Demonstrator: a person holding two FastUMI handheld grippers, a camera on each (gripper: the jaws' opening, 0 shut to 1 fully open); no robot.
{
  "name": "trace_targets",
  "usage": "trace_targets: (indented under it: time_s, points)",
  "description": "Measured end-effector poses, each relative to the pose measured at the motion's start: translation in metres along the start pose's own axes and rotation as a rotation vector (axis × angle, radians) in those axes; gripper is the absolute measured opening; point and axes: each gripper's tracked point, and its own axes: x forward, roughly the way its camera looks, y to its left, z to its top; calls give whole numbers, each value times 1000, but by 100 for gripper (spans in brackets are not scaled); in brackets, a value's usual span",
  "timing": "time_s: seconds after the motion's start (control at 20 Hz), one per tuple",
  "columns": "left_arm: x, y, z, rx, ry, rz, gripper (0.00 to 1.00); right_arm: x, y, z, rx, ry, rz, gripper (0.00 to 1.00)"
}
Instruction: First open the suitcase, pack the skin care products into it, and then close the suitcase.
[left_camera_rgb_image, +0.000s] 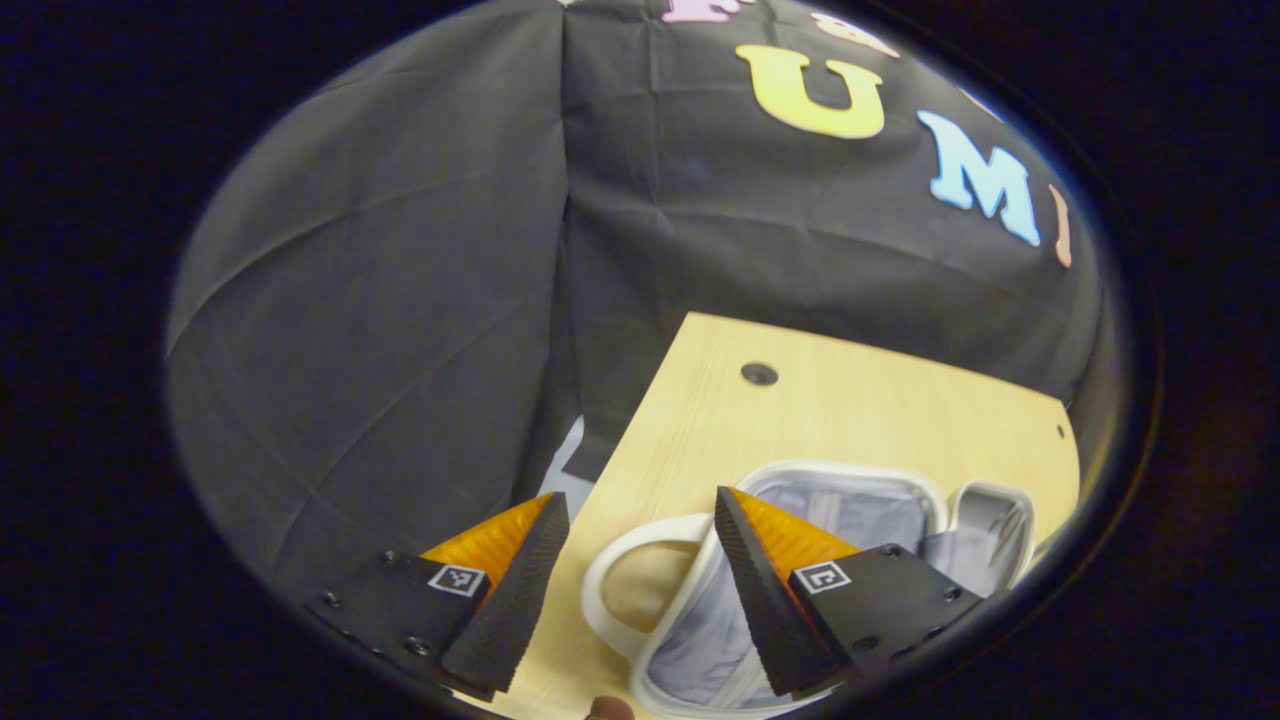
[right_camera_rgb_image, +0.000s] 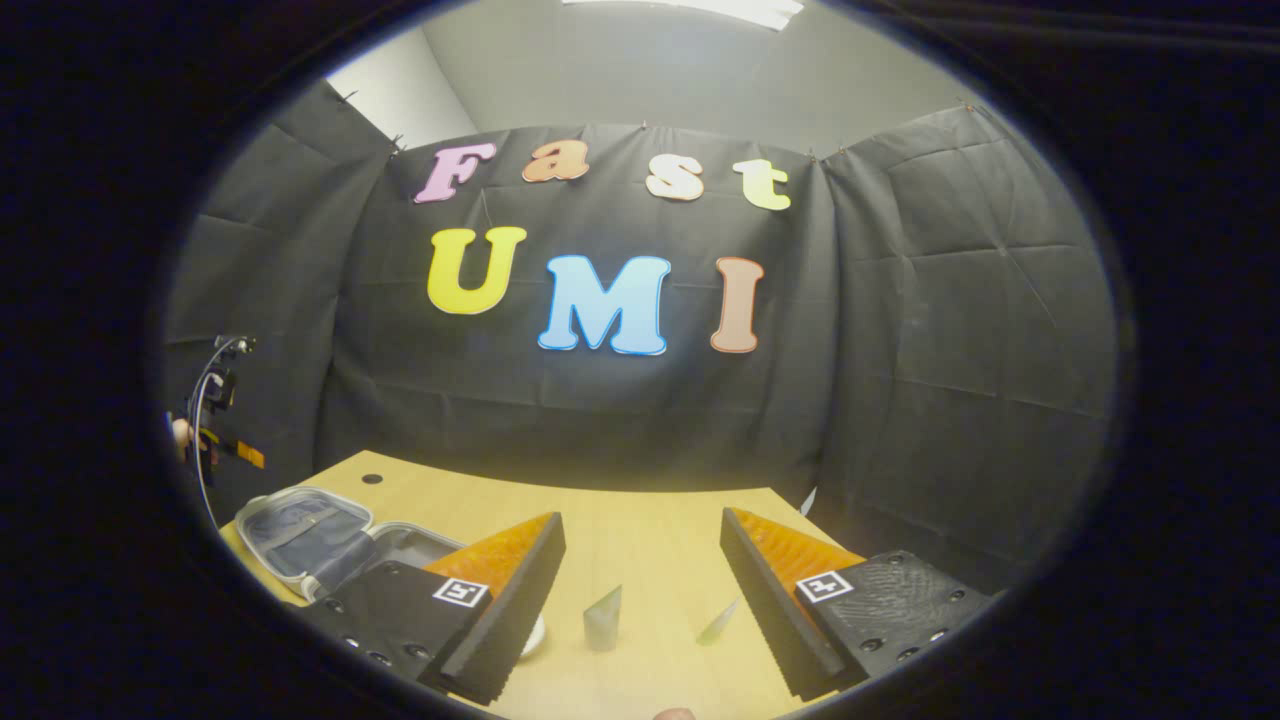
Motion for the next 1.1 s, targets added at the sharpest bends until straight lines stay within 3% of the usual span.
trace_targets:
  time_s: [0.15, 0.35, 0.55, 0.7, 1.1]
  points:
    - [-36, -30, 25, -13, -144, -19, 96, -2, -13, 3, 16, -21, 24, 95]
    - [-78, -99, 25, 48, -274, -72, 96, -2, -30, -1, 40, -25, 44, 95]
    - [-110, -189, 7, 48, -304, -189, 95, -1, -49, -8, 59, -17, 44, 95]
    - [-134, -265, -6, 48, -324, -318, 95, -1, -67, -16, 73, -4, 32, 95]
    - [-187, -439, -53, 128, -361, -521, 98, 1, -116, -39, 87, 35, -9, 95]
